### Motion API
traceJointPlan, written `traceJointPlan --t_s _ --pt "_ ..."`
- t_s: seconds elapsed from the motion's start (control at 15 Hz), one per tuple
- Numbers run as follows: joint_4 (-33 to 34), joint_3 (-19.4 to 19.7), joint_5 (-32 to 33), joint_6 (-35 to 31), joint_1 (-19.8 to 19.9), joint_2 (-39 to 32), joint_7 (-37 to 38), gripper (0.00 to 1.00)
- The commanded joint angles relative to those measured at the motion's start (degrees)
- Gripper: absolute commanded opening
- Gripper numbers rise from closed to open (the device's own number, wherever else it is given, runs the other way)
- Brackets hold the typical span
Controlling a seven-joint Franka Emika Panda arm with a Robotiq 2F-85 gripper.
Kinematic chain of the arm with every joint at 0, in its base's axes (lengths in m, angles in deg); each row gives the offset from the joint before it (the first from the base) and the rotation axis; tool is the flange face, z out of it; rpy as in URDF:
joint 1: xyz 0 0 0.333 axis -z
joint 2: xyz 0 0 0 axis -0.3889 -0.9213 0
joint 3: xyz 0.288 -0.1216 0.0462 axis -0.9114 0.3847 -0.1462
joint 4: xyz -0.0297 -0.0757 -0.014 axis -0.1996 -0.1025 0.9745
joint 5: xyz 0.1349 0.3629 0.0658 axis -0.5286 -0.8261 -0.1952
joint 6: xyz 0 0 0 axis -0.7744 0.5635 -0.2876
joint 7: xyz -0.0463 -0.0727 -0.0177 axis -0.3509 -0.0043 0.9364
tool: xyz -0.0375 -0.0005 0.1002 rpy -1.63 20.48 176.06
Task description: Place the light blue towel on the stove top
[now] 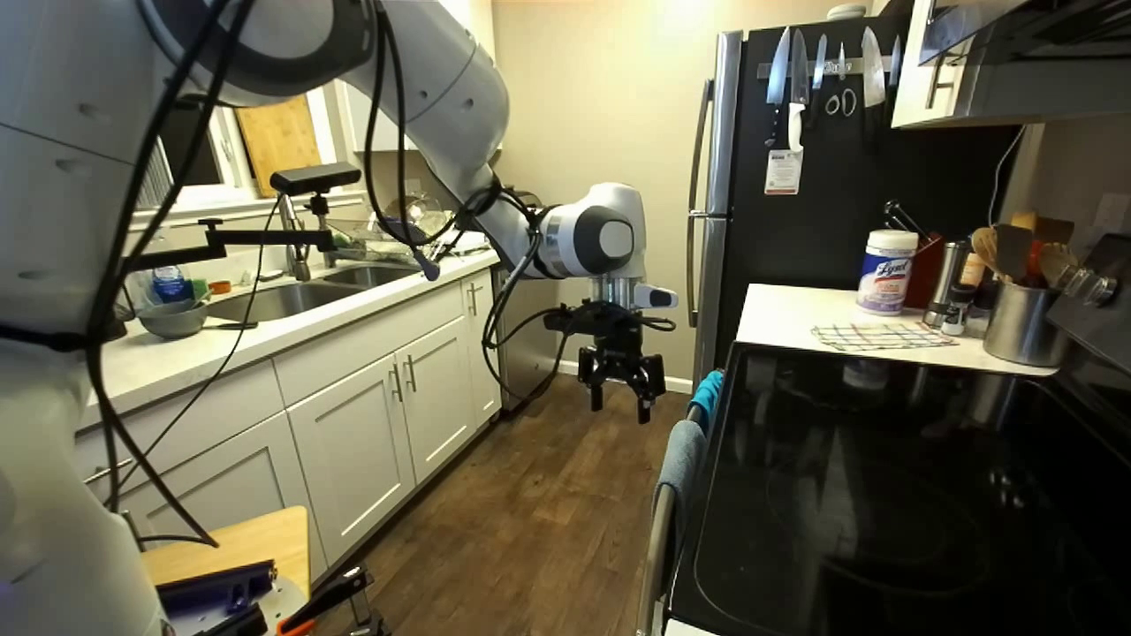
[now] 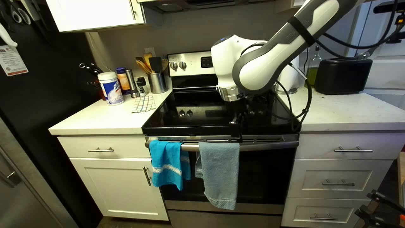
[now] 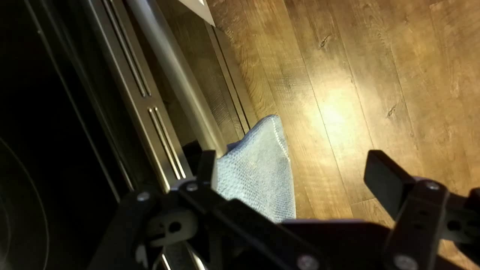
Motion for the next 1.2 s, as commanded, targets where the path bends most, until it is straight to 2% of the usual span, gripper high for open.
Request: traceJointPlan --t_s 0.0,0.27,0.33,1.13 --pt "4.25 0.93 3.23 0.21 -0.91 -1.95 -3.11 1.0" --pt "7.74 0.83 4.82 0.56 -0.8 -3.77 -6.56 1.0" --pt "6.11 0.7 3.25 0.13 -0.76 -2.71 -4.28 1.0" --pt "6.53 0.64 3.37 -0.53 -0.99 -3.56 -4.13 1.0"
